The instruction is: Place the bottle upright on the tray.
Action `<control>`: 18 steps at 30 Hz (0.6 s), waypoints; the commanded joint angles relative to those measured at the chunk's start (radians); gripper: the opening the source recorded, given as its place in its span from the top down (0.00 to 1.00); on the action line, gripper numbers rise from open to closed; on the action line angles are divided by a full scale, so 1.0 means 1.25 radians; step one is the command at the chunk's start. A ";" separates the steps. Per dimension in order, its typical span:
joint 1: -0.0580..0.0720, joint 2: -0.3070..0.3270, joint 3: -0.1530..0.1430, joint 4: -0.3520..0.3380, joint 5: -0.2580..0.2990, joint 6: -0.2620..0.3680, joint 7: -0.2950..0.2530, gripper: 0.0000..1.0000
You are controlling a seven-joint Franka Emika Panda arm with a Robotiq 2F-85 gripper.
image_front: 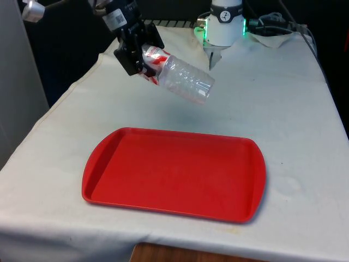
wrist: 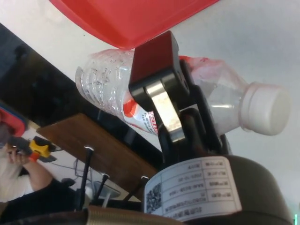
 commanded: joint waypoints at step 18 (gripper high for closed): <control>0.005 0.064 0.009 0.106 -0.050 -0.008 0.036 1.00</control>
